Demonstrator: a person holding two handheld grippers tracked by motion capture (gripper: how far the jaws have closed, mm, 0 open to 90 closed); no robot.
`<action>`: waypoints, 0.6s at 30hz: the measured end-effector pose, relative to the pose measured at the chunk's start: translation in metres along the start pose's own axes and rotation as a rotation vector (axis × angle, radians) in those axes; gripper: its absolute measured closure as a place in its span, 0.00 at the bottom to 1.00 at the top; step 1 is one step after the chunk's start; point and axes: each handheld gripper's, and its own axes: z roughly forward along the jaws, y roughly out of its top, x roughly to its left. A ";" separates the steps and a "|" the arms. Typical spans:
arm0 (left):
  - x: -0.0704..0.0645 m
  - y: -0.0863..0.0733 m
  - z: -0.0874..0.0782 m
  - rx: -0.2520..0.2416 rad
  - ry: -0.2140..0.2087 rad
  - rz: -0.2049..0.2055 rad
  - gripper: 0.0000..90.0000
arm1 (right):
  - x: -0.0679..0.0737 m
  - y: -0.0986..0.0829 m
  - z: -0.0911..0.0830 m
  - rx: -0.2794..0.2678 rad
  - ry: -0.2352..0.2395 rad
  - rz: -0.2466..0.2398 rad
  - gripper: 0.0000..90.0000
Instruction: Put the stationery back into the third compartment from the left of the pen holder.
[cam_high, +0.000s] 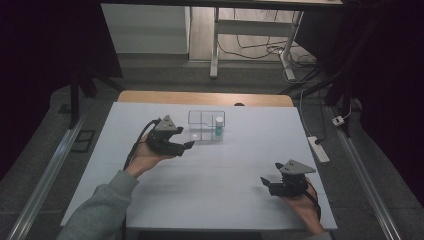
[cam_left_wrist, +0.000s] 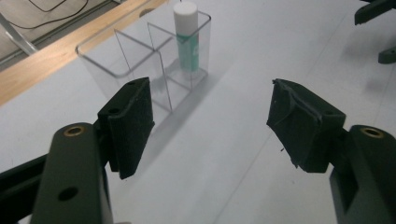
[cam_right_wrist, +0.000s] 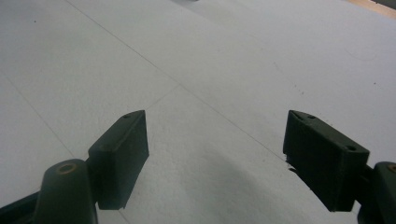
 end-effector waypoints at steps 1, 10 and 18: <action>-0.002 -0.003 -0.002 -0.001 0.003 0.002 0.34 | 0.000 0.000 0.000 0.002 0.001 0.001 0.25; -0.012 -0.044 -0.028 -0.005 0.031 -0.001 0.33 | 0.001 0.000 -0.001 -0.002 0.000 0.009 0.25; -0.012 -0.082 -0.050 0.009 0.085 -0.031 0.33 | 0.001 0.000 0.000 -0.005 0.005 0.000 0.25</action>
